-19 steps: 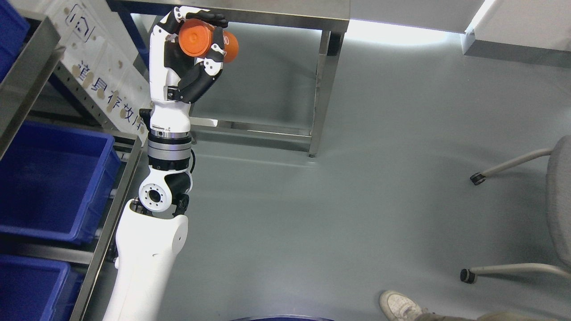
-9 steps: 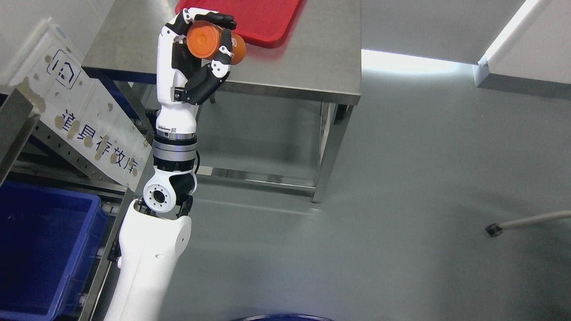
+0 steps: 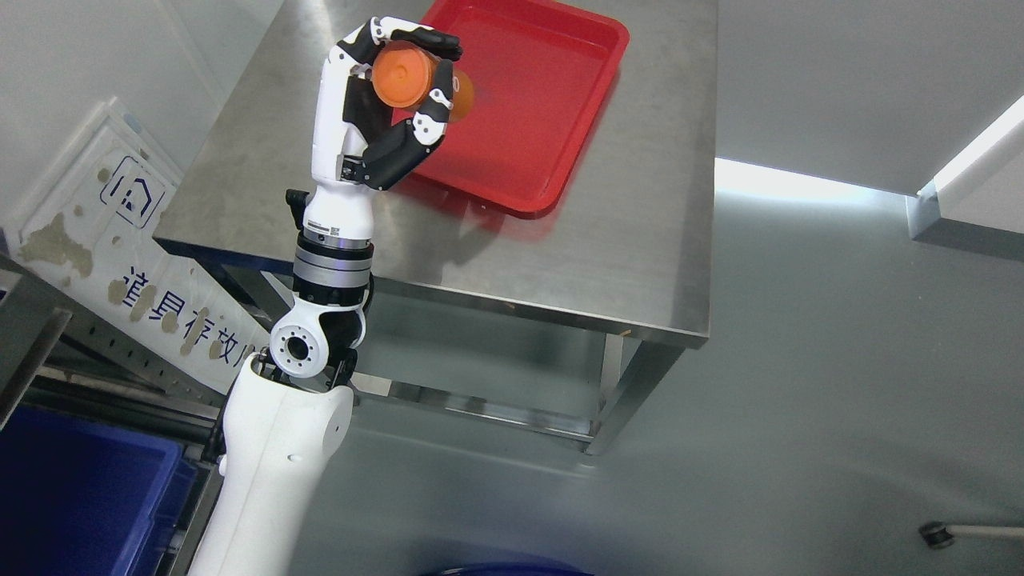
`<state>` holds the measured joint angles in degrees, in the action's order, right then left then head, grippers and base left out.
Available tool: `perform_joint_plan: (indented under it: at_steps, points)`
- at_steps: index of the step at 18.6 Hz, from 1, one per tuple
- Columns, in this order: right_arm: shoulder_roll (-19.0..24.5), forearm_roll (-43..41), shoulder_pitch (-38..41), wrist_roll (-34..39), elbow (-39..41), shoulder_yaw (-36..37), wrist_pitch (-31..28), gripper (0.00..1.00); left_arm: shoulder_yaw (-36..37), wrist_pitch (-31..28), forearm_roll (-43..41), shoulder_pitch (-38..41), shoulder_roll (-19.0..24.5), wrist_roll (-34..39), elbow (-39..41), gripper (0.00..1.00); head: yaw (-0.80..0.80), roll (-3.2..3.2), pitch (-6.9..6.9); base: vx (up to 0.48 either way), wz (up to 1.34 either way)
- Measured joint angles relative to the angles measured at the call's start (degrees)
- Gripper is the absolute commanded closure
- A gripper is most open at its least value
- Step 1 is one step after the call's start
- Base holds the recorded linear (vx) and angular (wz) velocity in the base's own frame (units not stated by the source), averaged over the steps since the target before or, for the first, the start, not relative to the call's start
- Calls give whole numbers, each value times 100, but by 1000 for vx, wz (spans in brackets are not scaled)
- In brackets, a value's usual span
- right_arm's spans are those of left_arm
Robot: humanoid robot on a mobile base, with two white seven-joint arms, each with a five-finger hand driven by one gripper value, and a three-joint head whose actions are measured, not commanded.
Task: Grab orange capacitor from left shelf to right desk
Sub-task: 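Lower the left hand over the red tray and open it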
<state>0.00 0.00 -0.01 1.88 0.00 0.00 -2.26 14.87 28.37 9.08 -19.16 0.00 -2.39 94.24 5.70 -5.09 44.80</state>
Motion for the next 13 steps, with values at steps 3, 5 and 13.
perform_joint_plan:
  at_steps: [3,5,13]
  points:
    - [0,0,0,-8,0,0,0,0,197,-341,-11,-1,0,-1,-15,96,0,0,0,236,9]
    - [0,0,1,-11,0,0,0,0,294,-539,-27,2,0,5,-37,96,0,0,0,155,-14]
    - [0,0,1,-14,0,0,-1,0,489,-1090,-428,-51,0,18,-470,94,0,0,0,41,9]
